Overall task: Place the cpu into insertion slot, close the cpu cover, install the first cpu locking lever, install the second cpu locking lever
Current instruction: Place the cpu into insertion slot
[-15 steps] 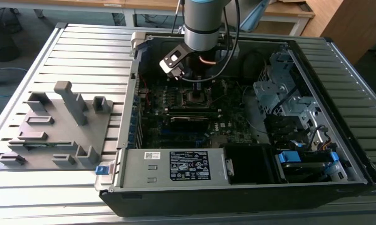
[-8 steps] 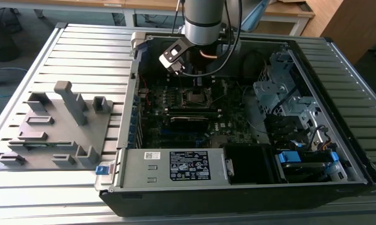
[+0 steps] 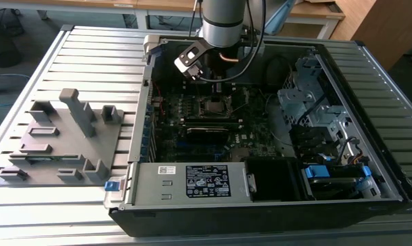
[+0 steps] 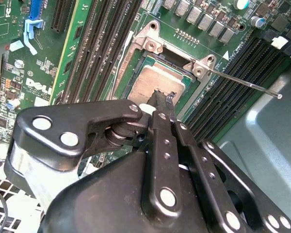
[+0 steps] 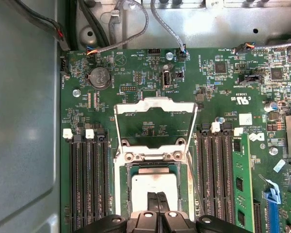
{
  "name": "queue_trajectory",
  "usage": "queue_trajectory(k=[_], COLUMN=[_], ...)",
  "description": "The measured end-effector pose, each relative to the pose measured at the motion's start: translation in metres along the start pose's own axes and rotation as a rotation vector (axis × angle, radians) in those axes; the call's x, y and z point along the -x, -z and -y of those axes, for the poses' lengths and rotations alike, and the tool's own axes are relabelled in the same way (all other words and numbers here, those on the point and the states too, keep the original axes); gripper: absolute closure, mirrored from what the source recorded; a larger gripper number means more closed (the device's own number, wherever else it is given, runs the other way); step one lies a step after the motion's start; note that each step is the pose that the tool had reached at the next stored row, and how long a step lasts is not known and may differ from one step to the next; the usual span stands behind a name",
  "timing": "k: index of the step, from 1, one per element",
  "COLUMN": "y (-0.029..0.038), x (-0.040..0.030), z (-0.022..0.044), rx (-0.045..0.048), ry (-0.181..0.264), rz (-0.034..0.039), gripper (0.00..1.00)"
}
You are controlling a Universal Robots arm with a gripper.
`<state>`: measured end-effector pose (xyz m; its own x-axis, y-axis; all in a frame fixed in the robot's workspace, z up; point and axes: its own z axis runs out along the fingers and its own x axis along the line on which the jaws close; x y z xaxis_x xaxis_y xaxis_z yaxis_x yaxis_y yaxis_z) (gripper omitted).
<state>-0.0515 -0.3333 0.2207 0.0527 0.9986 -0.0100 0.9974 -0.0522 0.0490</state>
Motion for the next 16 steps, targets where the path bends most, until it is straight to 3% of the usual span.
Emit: queue_trajectory(k=[16], y=[0.0057], x=[0.0001], z=[-0.0003], rx=[0.0000], ry=[0.000], rz=[0.0001], gripper=[0.90])
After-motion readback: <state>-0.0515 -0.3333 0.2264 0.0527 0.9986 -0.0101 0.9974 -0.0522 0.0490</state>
